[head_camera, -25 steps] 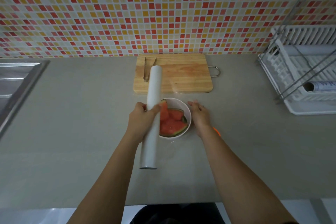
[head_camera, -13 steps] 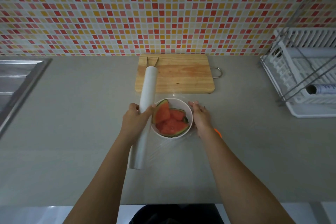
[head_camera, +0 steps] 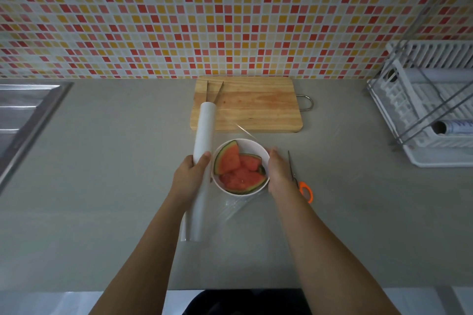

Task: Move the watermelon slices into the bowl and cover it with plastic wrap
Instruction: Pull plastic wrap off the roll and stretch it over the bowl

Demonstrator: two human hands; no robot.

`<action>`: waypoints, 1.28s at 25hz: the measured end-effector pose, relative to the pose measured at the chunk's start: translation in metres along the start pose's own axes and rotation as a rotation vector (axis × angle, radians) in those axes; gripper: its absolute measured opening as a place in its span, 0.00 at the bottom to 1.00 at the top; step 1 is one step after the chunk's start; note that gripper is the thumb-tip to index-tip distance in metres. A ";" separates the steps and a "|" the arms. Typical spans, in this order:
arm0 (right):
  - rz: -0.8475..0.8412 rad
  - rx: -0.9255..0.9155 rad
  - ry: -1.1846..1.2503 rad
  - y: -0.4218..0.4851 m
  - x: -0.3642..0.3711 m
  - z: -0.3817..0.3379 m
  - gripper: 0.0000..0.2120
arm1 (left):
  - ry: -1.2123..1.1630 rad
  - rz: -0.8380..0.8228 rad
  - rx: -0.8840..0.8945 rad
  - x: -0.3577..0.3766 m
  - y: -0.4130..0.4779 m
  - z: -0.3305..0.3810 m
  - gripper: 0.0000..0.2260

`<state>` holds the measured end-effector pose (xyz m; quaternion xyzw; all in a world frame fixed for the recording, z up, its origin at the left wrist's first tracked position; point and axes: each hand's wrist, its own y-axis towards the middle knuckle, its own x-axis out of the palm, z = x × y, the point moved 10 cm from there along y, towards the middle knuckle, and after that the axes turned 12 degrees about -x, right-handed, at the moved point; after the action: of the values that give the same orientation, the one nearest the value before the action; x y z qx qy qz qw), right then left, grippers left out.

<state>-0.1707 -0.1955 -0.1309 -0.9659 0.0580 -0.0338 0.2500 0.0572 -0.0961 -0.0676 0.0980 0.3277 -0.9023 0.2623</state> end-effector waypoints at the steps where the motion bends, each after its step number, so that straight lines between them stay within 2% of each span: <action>1: 0.028 -0.011 -0.004 -0.001 -0.001 -0.004 0.17 | -0.014 -0.016 -0.009 0.001 0.001 0.000 0.17; 4: 0.070 0.017 0.028 -0.003 0.001 -0.007 0.15 | -0.027 -0.062 -0.023 0.004 0.003 -0.001 0.17; 9: 0.056 0.098 0.193 0.000 0.010 -0.001 0.20 | -0.011 -0.066 -0.019 0.004 0.005 0.001 0.18; 13: 0.142 0.160 0.387 -0.004 0.003 0.004 0.18 | -0.019 -0.075 -0.044 0.006 0.006 -0.003 0.17; 16: 0.247 -0.008 0.267 -0.005 -0.020 -0.011 0.18 | -0.054 -0.079 -0.054 0.007 0.006 -0.004 0.17; 18: 0.460 -0.262 0.230 -0.017 -0.055 -0.034 0.17 | -0.071 -0.083 -0.055 0.008 0.006 -0.003 0.16; 19: 0.474 -0.420 0.204 -0.024 -0.064 -0.047 0.16 | -0.073 -0.083 -0.055 0.008 0.007 -0.004 0.16; 21: 0.257 -0.661 0.081 -0.035 -0.047 -0.063 0.17 | -0.084 -0.084 -0.055 0.007 0.006 -0.004 0.17; 22: 0.104 -0.688 0.046 -0.039 -0.031 -0.058 0.18 | -0.088 -0.086 -0.056 0.007 0.006 -0.004 0.17; 24: -0.083 -0.586 0.072 -0.040 -0.003 -0.037 0.20 | -0.082 -0.090 -0.065 0.008 0.007 -0.004 0.18; 28: -0.075 -0.380 0.136 -0.026 0.008 -0.011 0.20 | -0.098 -0.094 -0.077 0.010 0.006 -0.007 0.20; 32: -0.007 -0.285 -0.114 -0.023 0.000 -0.002 0.21 | -0.117 -0.105 -0.100 0.011 0.013 -0.014 0.19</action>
<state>-0.1692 -0.1766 -0.1180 -0.9922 0.0446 0.0289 0.1132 0.0546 -0.1003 -0.0888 0.0147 0.3614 -0.9015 0.2378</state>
